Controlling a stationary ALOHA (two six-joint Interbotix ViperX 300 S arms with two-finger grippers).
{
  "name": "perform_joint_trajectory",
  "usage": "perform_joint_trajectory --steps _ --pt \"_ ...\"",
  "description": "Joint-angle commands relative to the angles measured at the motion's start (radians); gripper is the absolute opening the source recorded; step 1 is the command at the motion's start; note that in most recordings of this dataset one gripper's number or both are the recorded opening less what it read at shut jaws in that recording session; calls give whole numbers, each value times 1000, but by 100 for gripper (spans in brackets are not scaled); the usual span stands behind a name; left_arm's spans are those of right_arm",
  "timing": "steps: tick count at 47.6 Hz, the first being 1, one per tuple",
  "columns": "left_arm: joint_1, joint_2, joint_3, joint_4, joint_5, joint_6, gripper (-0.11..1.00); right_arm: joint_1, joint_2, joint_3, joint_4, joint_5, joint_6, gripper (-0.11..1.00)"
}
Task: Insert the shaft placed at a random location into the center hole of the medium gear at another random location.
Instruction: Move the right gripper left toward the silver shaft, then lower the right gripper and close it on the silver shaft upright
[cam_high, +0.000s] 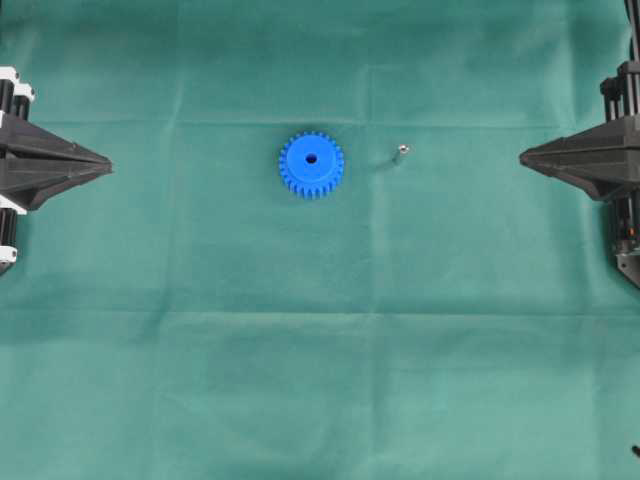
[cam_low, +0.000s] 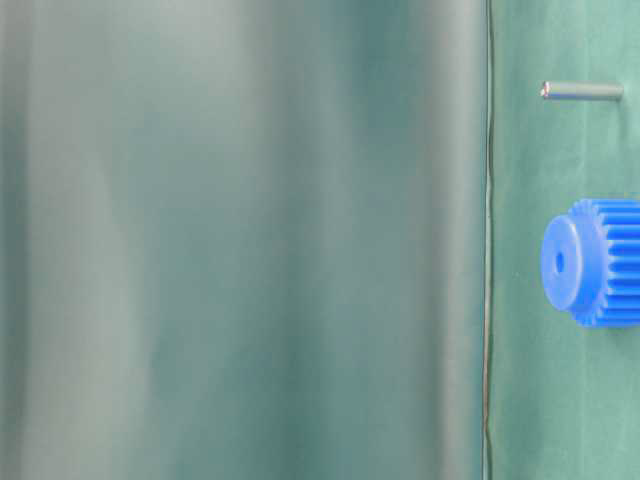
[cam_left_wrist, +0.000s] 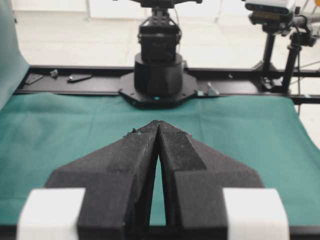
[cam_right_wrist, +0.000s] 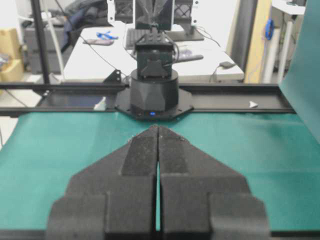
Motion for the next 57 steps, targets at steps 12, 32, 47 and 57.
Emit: perform_joint_trajectory --steps 12,32,47,57 --pt "-5 12 -29 9 -3 -5 0 -167 127 -2 -5 -17 -3 1" --pt "-2 15 -26 9 21 -6 0 -267 580 -34 -6 -236 -20 58" --pt "-2 15 -23 9 38 -6 0 -285 862 -35 11 -436 -48 78" --pt "-3 15 -23 9 40 -6 0 -287 989 -55 25 -491 -48 78"
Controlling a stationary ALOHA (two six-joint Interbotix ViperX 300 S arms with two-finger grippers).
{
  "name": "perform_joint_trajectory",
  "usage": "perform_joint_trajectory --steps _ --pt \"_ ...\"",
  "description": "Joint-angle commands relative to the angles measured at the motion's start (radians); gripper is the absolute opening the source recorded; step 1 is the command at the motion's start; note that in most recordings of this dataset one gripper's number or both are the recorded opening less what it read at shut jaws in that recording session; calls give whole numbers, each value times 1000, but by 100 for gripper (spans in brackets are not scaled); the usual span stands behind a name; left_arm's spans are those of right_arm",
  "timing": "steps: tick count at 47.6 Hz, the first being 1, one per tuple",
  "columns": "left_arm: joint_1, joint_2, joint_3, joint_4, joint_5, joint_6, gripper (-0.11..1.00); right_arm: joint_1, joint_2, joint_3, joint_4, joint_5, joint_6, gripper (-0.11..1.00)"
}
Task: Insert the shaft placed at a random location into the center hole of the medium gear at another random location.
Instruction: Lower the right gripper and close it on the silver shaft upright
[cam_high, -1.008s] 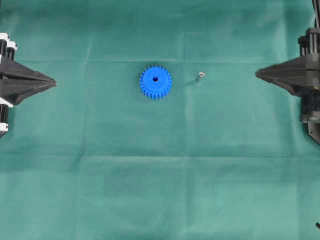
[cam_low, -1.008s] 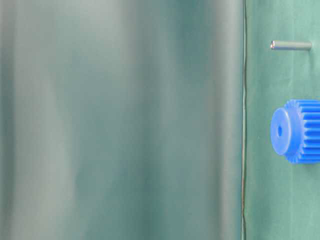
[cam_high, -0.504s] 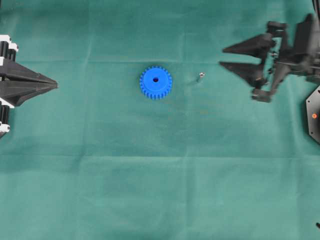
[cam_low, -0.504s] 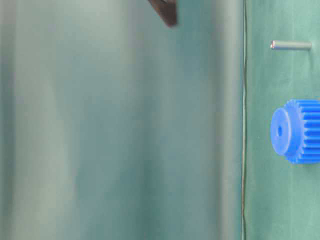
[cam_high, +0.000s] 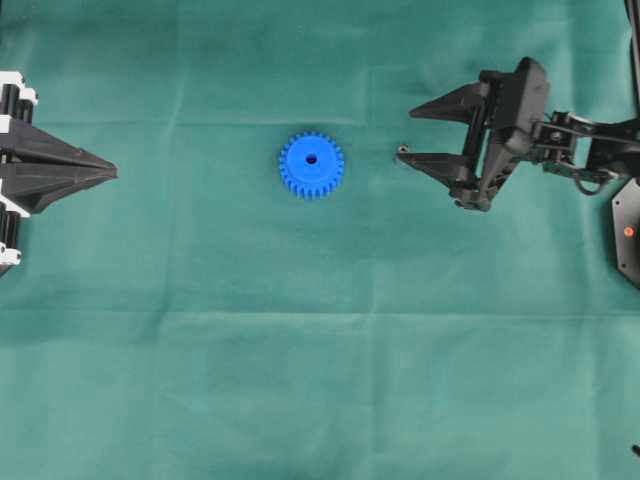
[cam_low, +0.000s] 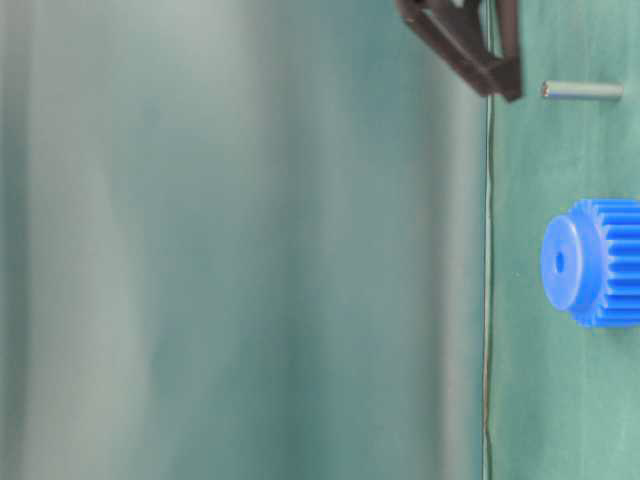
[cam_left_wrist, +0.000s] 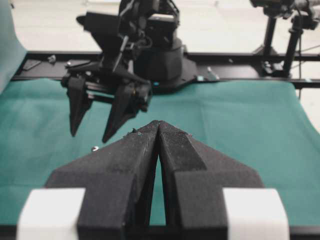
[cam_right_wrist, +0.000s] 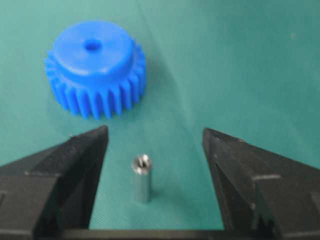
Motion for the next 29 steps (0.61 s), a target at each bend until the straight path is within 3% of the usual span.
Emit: perform_joint_trajectory --steps 1,29 --pt "0 11 -20 3 -3 -2 0 -5 32 -25 9 -29 -12 78" --pt "0 11 -18 3 20 -2 0 -3 71 -31 9 -28 -8 74"
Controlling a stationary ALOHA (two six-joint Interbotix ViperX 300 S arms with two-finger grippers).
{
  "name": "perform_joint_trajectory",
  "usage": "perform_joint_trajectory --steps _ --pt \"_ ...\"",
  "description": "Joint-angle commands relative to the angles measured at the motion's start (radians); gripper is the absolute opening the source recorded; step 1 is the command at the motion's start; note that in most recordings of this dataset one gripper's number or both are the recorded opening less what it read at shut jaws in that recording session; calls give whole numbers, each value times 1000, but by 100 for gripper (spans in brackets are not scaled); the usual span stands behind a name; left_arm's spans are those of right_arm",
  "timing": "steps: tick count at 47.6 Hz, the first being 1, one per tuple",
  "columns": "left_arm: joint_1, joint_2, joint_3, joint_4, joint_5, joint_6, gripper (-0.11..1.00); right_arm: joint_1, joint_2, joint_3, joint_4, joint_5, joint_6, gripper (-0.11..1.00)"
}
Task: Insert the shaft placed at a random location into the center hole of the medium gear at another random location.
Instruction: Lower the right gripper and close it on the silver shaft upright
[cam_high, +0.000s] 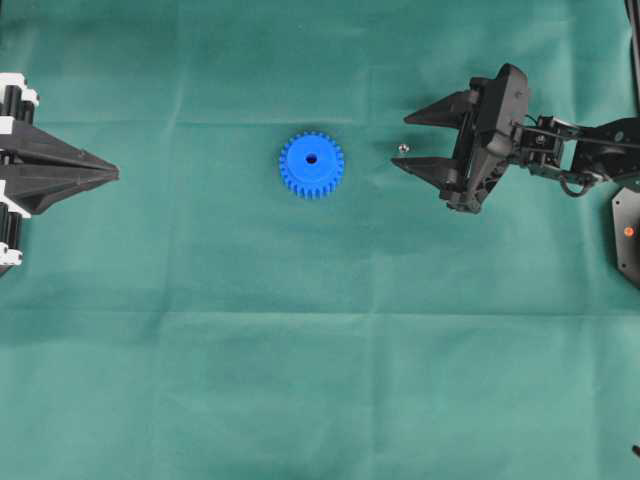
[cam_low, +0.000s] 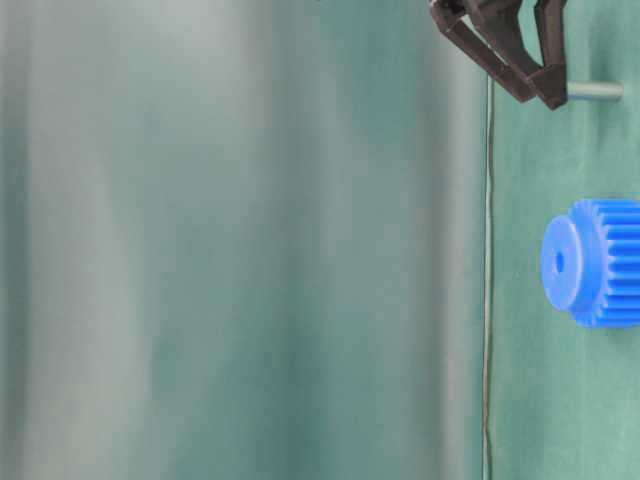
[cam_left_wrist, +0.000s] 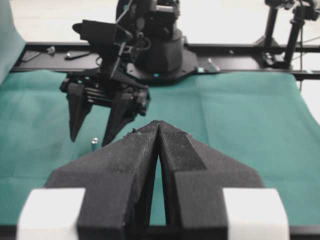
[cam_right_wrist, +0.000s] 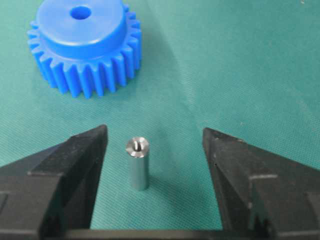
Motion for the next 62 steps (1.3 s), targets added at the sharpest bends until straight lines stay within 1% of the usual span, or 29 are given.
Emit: perform_joint_trajectory --steps 1,3,4,11,13,14,26,31,37,42,49,55,62 --pt "0 8 -20 3 -5 -2 0 -3 -9 -14 2 -8 -8 73" --pt "0 9 -18 2 -5 -2 0 -2 -9 -15 0 -8 -8 68" --pt "0 8 -18 2 -5 -2 0 -2 -9 -15 -2 -8 -8 63" --pt "0 9 -18 2 -2 -2 0 5 -9 -14 -9 0 -8 23" --pt "2 8 -20 3 -2 -2 0 6 -9 -14 -11 3 -8 15" --pt "0 8 -18 2 -2 -2 0 6 -9 -14 -12 3 -6 14" --pt "0 8 -18 2 -2 -3 0 8 -15 -15 -12 5 -6 14" --pt "0 8 -20 3 2 -5 0 9 -46 -15 -12 20 -6 14" --pt "0 8 -20 2 6 -5 0 11 -127 -26 -11 100 -3 14" --pt "2 8 -18 2 6 -6 0 12 -210 -44 -12 201 -5 14" --pt "0 8 -20 2 6 -6 0 18 -298 -67 -12 301 -11 14" --pt "0 8 -18 2 6 -6 0 18 -327 -74 -12 341 -11 14" --pt "0 9 -20 2 6 -6 0 18 -327 -75 -12 348 -11 14"
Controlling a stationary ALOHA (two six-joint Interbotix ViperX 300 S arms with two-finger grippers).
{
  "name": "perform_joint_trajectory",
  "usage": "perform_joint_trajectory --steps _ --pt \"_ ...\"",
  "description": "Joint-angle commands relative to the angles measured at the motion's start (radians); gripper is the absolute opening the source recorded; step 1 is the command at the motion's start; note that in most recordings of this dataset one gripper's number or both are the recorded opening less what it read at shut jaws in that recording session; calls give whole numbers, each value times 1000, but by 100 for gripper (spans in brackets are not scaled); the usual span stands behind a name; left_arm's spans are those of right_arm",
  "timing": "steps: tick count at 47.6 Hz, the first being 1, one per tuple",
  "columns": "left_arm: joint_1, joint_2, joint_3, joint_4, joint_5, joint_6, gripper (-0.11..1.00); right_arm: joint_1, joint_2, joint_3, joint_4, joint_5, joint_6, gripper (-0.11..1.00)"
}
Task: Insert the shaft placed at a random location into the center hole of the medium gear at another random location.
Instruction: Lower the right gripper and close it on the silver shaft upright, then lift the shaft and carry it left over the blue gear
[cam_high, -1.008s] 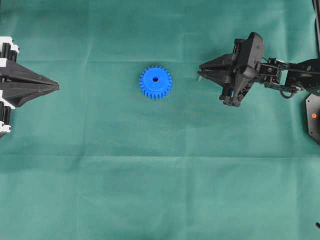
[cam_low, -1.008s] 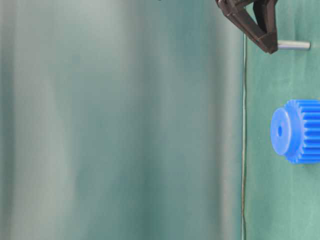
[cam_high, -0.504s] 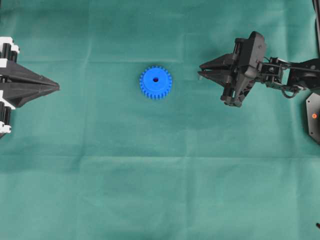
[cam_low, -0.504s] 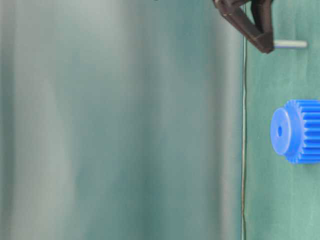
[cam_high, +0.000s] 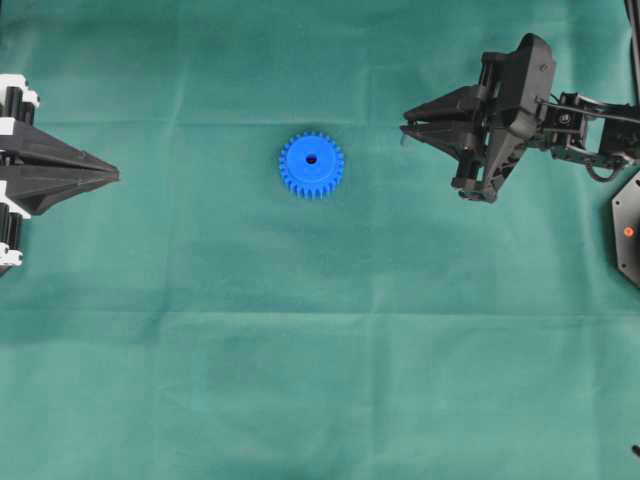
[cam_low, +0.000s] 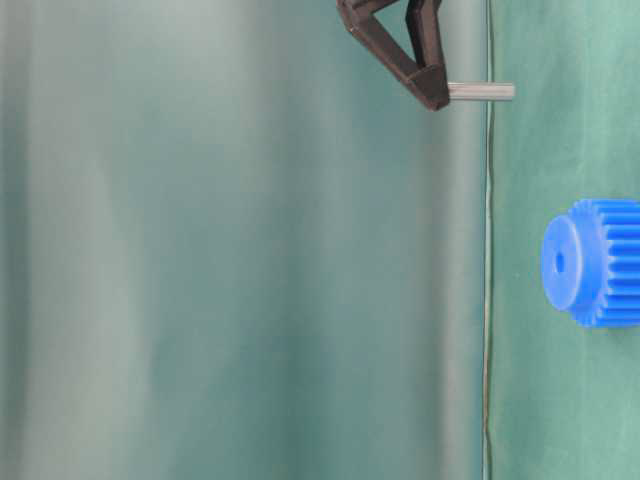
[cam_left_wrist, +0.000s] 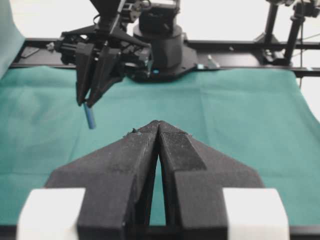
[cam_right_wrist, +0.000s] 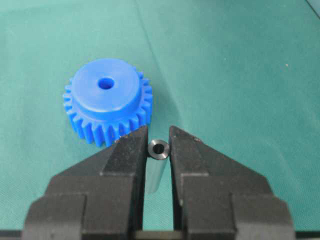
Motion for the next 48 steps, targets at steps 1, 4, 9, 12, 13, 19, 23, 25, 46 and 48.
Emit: perform_joint_trajectory --steps 1,4,9,12,13,19,23,25,46,48 --pt "-2 9 -18 2 -5 -2 0 2 -14 -23 -2 5 -11 14" --pt "0 8 -20 2 -5 -2 0 2 -15 -25 -2 5 -11 14" --pt "-2 9 -18 2 -3 -2 0 8 -9 -29 -2 2 -9 14" --pt "-2 9 -18 2 -3 -2 0 15 0 -40 0 0 -8 14" --pt "-2 9 -18 3 -3 -2 0 17 5 -46 -2 0 -6 14" --pt "-2 9 -20 3 -3 -2 0 37 46 -91 0 0 -6 14" --pt "-2 9 -18 2 -5 -2 0 49 77 -127 0 3 -6 14" --pt "-2 9 -18 3 -5 -2 0 55 97 -147 0 6 -6 14" --pt "-2 9 -18 2 -3 -3 0 80 233 -345 -2 40 -12 14" --pt "-2 9 -18 2 -3 -2 0 80 236 -350 -2 40 -12 14"
